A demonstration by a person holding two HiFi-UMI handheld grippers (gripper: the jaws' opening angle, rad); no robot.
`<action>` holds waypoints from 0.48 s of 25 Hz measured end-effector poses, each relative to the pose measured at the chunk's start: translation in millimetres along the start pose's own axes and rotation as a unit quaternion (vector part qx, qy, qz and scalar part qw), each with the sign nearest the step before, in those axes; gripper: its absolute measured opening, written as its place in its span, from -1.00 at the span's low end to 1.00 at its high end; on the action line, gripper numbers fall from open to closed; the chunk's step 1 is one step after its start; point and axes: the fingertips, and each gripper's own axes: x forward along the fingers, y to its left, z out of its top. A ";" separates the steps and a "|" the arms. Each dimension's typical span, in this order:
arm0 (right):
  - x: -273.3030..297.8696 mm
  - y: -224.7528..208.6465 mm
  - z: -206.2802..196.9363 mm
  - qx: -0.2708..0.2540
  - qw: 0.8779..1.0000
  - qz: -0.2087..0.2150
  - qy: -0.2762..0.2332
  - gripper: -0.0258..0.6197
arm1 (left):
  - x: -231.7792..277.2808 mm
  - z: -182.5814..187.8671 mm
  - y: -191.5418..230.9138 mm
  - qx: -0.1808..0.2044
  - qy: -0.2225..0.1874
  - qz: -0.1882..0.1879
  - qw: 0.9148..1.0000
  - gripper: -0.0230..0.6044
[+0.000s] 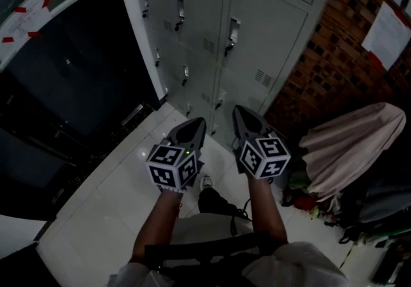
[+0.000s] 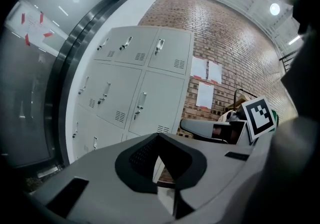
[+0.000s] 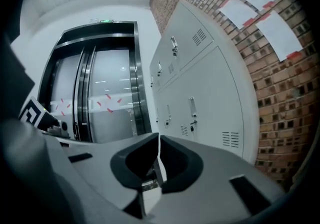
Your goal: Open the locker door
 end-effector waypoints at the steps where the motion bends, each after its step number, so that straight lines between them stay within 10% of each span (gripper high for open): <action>1: 10.5 -7.1 4.2 -0.002 1.000 -0.005 -0.002 -0.83 | 9.7 4.3 4.9 0.000 0.000 -0.001 1.000 -0.93; 12: 119.2 -67.9 36.2 -0.017 0.999 -0.026 -0.008 -0.83 | 107.2 42.1 54.3 0.001 0.004 -0.009 1.000 -0.93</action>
